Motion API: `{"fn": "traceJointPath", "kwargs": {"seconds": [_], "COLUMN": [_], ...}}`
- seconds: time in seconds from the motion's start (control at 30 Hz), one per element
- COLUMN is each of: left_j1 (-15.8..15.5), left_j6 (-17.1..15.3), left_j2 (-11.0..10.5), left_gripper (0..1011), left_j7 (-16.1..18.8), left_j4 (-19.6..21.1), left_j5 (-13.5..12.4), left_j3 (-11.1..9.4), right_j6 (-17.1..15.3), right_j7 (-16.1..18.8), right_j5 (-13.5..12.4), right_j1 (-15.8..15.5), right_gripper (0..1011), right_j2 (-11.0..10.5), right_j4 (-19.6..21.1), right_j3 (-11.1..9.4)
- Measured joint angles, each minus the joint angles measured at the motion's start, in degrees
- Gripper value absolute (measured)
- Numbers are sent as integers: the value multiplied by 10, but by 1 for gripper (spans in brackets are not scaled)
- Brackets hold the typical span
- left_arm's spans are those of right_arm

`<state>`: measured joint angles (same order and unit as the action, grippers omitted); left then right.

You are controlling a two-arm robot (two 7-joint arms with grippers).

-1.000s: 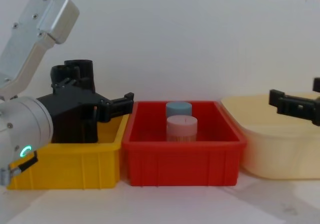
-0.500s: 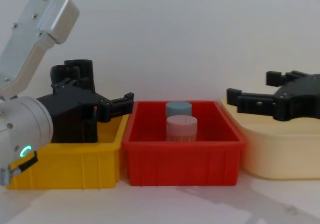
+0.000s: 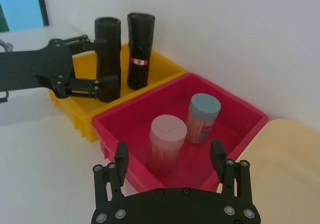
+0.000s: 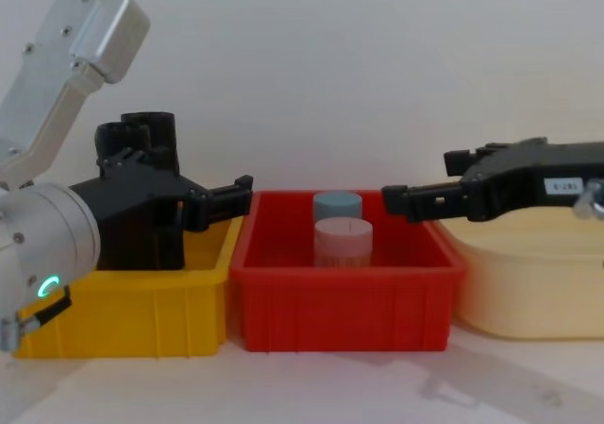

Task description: Pick up the garbage bag with the one hand and transfer it to the other hand.

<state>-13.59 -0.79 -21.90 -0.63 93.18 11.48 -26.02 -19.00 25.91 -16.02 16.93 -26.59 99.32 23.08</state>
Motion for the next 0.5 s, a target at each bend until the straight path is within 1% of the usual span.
{"fn": "traceJointPath", "kwargs": {"seconds": [0.07, 0.17, 0.23, 0.27, 0.37, 0.4, 0.47, 0.5], "left_j1": [0, 0, 0, 0, 0, 0, 0, 0], "left_j6": [0, 0, 0, 0, 0, 0, 0, 0], "left_j2": [0, 0, 0, 0, 0, 0, 0, 0], "left_gripper": [1000, 1001, 1001, 1001, 1000, 1001, 1001, 1001], "left_j7": [0, 0, 0, 0, 0, 0, 0, 0], "left_j4": [0, 0, 0, 0, 0, 0, 0, 0], "left_j5": [0, 0, 0, 0, 0, 0, 0, 0], "left_j3": [0, 0, 0, 0, 0, 0, 0, 0], "right_j6": [-14, -40, -49, -57, -67, -73, -77, -82], "right_j7": [7, 22, 27, 31, 38, 42, 45, 48], "right_j5": [2, 6, 7, 9, 11, 13, 14, 16], "right_j1": [14, 46, 57, 69, 84, 94, 101, 110], "right_gripper": [999, 999, 999, 999, 999, 999, 999, 999], "right_j2": [-1, -1, -1, -1, -1, -1, 0, 0], "right_j4": [-6, -20, -26, -32, -40, -47, -52, -58], "right_j3": [6, 21, 26, 32, 39, 45, 50, 55]}}
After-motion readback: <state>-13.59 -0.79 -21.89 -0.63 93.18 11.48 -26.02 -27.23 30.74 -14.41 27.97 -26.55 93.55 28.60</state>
